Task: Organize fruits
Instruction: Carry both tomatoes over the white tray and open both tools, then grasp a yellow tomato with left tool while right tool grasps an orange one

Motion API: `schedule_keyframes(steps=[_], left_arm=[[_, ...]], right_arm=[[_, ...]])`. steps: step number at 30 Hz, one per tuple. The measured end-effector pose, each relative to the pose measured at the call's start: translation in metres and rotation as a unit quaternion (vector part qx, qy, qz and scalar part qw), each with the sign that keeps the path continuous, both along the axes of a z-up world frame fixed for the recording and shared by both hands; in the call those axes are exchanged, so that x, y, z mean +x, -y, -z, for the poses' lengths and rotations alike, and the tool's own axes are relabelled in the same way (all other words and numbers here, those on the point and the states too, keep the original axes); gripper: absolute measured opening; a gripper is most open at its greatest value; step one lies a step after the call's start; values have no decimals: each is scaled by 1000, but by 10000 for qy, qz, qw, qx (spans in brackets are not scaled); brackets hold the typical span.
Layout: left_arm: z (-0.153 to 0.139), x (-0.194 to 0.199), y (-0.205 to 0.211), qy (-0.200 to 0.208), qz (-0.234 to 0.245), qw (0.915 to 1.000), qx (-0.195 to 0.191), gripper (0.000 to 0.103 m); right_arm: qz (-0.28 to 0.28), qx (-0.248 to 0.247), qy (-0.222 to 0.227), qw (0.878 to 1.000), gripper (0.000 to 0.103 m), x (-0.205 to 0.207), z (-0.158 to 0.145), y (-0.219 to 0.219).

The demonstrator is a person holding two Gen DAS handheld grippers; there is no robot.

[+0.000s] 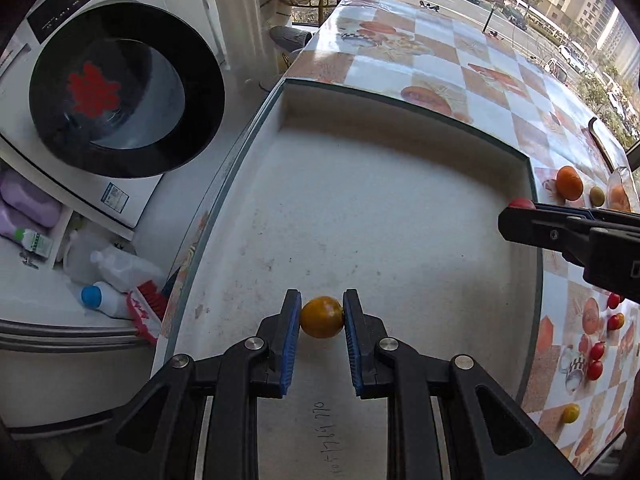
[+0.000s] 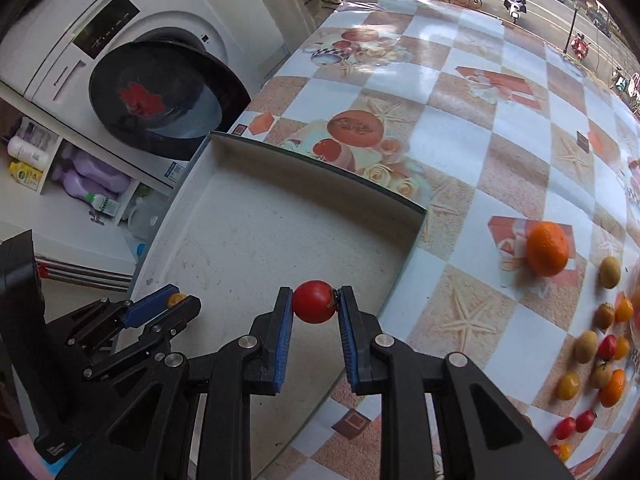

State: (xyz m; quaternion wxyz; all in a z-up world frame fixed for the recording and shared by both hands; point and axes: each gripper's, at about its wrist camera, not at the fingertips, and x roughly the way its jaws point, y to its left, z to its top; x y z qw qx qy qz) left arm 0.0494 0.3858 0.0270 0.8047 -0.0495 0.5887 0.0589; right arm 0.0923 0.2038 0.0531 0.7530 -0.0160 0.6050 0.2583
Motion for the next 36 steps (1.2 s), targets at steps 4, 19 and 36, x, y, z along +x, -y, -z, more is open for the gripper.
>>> schedule_keyframes(steps=[4,19,36], left_arm=[[8,-1,-1,-48,18,10000,19,23],[3,-10,-1,84,93,9994,311,90],[-28,-21,49,214,528,9977,366,90]], right_arm=[[-50,-231,-68,9997,25,9,14,-16],[-332,-690,46,9971,83,4,26,-38],[714,-316,55,9969,103,-18,-15,62]])
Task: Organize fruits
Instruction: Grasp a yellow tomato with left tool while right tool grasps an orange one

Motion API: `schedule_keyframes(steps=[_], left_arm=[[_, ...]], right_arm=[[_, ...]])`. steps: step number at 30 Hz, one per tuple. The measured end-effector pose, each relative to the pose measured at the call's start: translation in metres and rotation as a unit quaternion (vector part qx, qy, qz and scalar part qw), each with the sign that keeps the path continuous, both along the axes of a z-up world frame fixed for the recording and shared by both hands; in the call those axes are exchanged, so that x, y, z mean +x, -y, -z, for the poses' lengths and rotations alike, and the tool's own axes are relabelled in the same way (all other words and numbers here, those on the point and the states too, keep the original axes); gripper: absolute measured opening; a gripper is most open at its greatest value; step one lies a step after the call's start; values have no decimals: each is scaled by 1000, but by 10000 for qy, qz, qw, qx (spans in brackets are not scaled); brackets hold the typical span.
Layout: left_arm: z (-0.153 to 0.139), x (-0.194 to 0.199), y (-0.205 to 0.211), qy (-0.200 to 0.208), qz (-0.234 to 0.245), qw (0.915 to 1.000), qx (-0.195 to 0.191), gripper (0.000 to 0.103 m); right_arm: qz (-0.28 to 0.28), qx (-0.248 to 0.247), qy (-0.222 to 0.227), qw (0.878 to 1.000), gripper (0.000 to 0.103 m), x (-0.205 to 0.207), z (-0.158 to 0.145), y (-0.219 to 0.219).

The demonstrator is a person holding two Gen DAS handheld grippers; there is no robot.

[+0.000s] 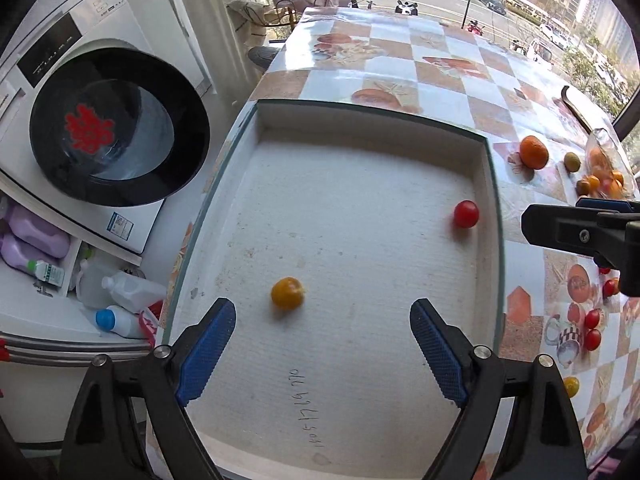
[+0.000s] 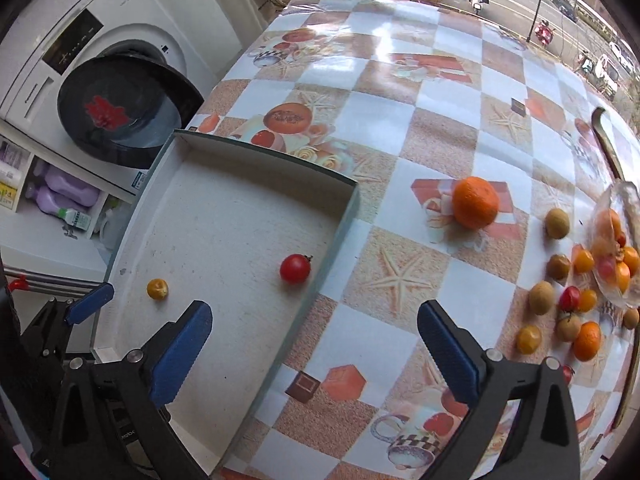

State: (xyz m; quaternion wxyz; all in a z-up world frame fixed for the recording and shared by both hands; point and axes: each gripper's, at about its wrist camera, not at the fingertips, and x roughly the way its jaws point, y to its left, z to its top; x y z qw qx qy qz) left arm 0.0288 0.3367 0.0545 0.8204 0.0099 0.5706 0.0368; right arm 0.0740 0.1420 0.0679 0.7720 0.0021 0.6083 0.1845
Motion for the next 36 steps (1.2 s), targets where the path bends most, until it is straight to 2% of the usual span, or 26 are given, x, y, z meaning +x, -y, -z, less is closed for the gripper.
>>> schedule_keyframes(steps=[5,10,17,22,26,32,33,34,36], left_arm=[[-14,-5,43,76,469,9988,-78,90],[-23,-10,91,144,961,9951,-200,90],[-16,-21,142,-91,1488,9881,-367,90],[-4,-41,167,-377,1740,9828,-480,90],[4,-52,184,-458,1845,9805,-491,90],[17,-53,202,-482,1708,9830,-468,90],[20,-53,203,-505,1690,9834,-429,90],[23,-53,205,-531,1661,9838,-407,90],[28,-53,207,-579,1590,9847,-420,90]], right_arm=[[655,65,-47,9978,103,-16,-3,57],[1250,-94,-160,9920,103,-43,1,124],[1850,-365,-524,9807,103,-84,22,200],[1964,-476,-623,9774,103,-105,35,224],[2053,-429,-573,9761,103,-107,41,235],[1546,-502,-310,9862,101,-99,46,225],[1440,-528,-277,9878,95,-97,48,222],[1348,-555,-252,9890,85,-95,50,219],[1202,-660,-260,9902,75,-92,55,215]])
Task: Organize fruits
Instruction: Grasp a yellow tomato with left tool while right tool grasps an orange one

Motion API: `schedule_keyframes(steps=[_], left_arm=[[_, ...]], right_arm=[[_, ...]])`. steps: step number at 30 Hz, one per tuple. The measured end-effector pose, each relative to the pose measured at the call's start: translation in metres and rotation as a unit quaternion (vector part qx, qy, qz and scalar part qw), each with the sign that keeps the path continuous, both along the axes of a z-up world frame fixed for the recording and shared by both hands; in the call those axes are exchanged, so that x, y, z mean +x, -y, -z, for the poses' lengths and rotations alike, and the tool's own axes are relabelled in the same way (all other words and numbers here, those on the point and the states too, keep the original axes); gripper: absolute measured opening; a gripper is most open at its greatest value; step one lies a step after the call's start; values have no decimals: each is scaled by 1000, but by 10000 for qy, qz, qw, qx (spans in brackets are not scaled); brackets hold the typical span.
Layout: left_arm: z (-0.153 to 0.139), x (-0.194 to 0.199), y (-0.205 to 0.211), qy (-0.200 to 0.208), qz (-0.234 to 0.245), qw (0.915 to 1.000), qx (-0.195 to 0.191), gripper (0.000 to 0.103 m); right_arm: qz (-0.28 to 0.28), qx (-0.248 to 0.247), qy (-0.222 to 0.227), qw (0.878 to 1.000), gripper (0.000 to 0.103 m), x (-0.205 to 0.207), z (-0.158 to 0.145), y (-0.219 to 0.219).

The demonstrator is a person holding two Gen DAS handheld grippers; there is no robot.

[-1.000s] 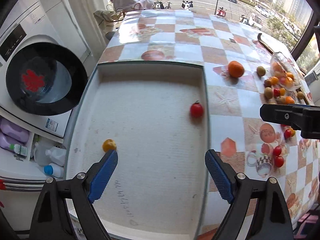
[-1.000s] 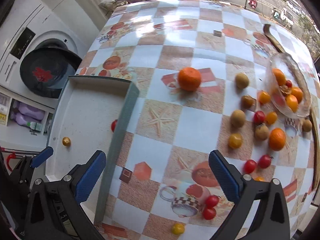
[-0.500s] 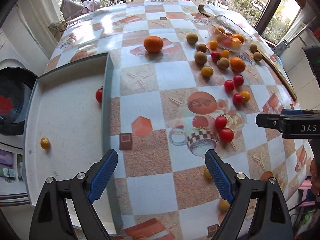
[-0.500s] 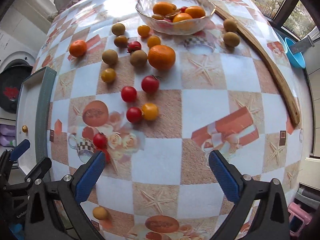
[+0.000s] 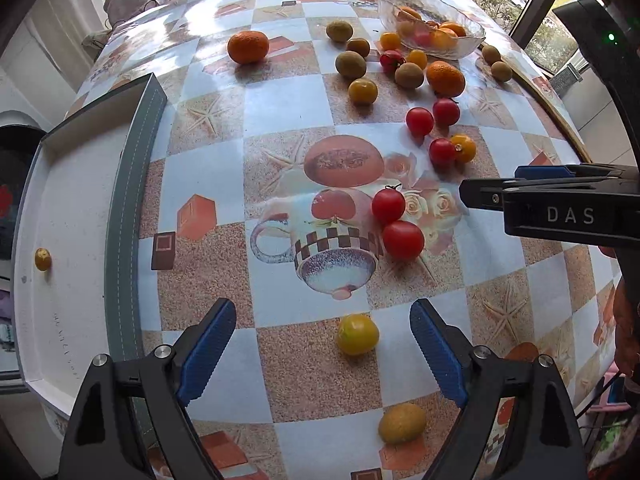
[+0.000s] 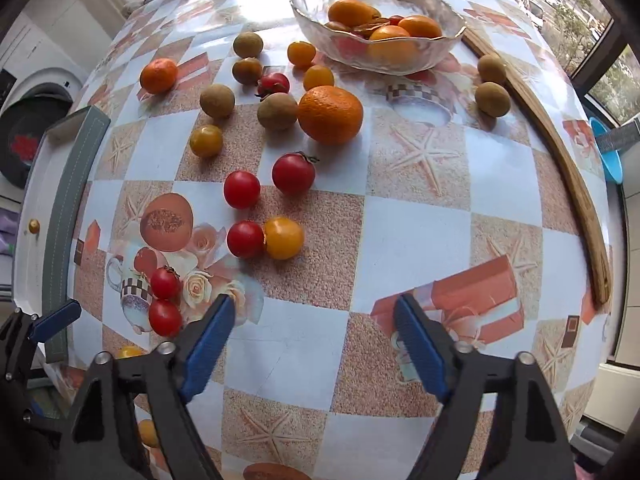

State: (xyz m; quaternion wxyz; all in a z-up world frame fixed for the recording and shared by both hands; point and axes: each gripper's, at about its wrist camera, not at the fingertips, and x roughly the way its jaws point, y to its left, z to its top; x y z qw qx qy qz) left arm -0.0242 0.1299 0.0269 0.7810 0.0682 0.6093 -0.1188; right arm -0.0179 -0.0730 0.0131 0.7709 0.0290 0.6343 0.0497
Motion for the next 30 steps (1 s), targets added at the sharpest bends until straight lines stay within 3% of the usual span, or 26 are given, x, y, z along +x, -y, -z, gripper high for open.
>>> schedule_keyframes(steps=[2,4,8,11,14,16,18,24,30], left_arm=[[4,-2,0,-37,-70,10000,0,87],[9,-4,2,-110,-96,9999,38,70],[11,-8,6,-98,-152,9997,159,70],[11,-10,8,-120,-232,9996,126,63],[10,-11,12,-90,-217,9997,121,51],[8,-12,14,-65,-186,9998,85,31],[7,-10,21,-75,-158,9998,-2,21],[3,-2,-1,-371,-526,9954,-704,21],[-9,1,-17,-332,-582,9943,-827,21]], right_arm=[[-166,-159,149,9996,71,1,-1,-4],[-307,-169,230,9991,70,5,-2,-8],[-549,-243,352,9976,66,15,-1,-18],[-706,-346,436,9960,55,23,-1,-25],[-810,-410,510,9946,42,28,0,-31],[-856,-351,533,9943,28,30,0,-33],[-903,-225,527,9943,22,31,-1,-34],[-580,144,398,9974,22,20,-7,-16],[-383,366,297,9982,22,5,-16,-4]])
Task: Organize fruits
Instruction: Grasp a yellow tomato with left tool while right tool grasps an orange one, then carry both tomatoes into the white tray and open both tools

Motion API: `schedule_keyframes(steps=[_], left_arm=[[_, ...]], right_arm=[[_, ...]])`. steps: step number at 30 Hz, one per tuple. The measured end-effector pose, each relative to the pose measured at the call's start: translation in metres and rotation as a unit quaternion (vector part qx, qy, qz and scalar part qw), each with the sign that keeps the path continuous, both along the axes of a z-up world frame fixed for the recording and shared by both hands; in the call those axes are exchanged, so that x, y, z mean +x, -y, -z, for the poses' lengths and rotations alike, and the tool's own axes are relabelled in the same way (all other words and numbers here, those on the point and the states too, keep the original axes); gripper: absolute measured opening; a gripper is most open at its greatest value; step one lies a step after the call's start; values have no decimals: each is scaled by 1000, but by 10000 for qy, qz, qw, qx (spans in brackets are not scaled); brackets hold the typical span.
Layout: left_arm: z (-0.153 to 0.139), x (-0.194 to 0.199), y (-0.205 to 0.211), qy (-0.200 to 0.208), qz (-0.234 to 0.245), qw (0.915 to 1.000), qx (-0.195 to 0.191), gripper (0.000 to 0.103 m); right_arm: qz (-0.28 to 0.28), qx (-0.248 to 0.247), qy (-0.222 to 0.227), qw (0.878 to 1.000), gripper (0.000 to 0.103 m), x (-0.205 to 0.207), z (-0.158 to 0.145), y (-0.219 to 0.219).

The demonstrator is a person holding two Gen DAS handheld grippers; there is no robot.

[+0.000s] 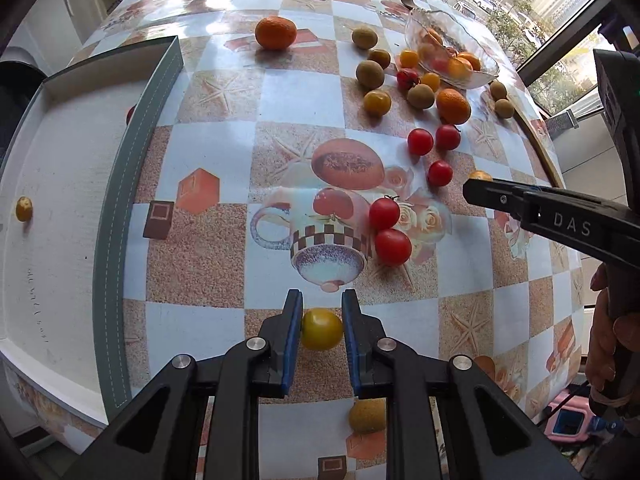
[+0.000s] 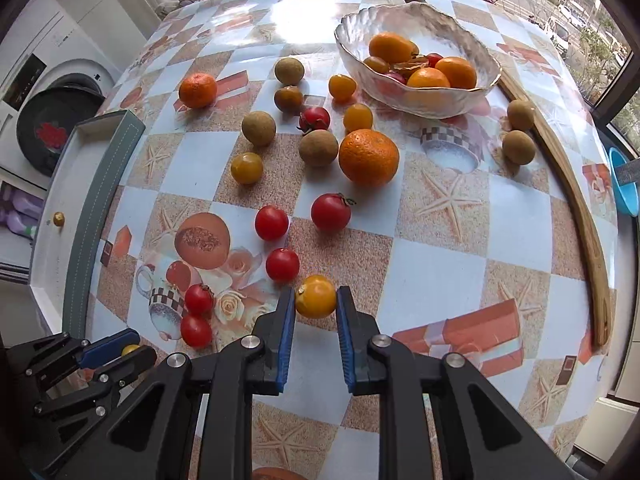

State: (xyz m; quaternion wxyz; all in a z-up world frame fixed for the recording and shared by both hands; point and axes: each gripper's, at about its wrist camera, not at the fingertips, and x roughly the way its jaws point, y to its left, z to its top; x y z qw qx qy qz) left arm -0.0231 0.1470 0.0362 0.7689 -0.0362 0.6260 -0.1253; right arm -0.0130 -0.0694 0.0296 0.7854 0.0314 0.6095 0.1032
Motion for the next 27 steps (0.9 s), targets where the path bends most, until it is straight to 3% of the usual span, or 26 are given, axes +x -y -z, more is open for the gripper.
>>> schedule_keyframes(steps=[13,27], left_arm=[[-34,8,-50,350,-255,9990,-54,22],[-37,5,-175,563,-1330,9882,500,22]], right_arm=[[-161,173,-26,9997,22,0,-24,-31],[-1255,456,92,9910,22,31,-45,-165]])
